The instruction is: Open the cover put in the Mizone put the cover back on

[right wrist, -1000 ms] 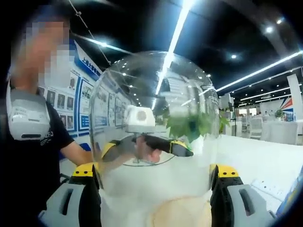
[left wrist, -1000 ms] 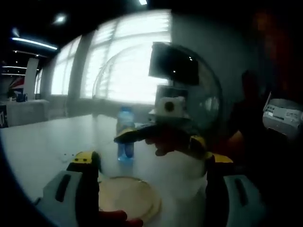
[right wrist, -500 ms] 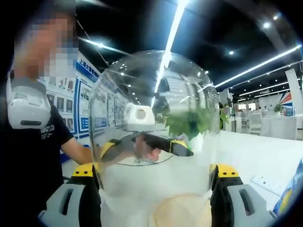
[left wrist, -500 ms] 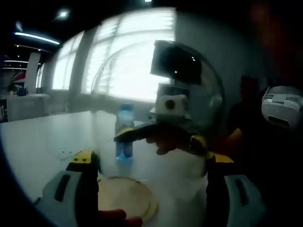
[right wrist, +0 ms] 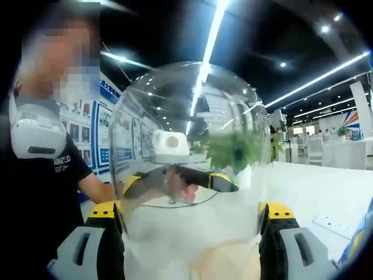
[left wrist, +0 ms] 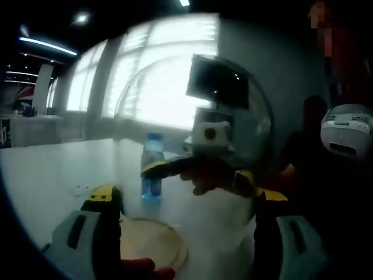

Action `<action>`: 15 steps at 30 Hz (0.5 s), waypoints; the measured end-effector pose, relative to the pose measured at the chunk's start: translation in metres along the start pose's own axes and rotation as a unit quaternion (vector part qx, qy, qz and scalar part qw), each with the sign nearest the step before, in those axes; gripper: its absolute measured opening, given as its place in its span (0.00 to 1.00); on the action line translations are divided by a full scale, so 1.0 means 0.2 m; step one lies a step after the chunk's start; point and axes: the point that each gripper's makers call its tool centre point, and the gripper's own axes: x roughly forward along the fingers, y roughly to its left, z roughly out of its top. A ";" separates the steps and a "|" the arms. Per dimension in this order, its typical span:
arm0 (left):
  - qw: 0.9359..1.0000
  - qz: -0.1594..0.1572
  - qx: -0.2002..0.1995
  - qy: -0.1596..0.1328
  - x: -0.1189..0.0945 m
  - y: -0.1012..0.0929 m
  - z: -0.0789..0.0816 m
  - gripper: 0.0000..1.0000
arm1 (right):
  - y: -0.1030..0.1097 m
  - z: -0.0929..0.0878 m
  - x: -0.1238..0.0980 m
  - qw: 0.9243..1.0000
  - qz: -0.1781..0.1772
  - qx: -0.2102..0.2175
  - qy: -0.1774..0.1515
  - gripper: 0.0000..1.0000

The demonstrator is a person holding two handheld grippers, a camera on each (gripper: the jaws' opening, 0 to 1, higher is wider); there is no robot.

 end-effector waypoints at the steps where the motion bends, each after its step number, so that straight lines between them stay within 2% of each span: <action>1: 1.000 -0.001 0.001 0.003 0.00 0.00 0.00 0.83 | 0.00 0.00 0.00 1.000 -0.001 -0.002 0.003 0.90; 15: 1.000 0.000 0.010 0.004 -0.03 -0.13 -0.02 0.83 | 0.13 -0.01 -0.02 1.000 -0.005 -0.018 0.012 0.90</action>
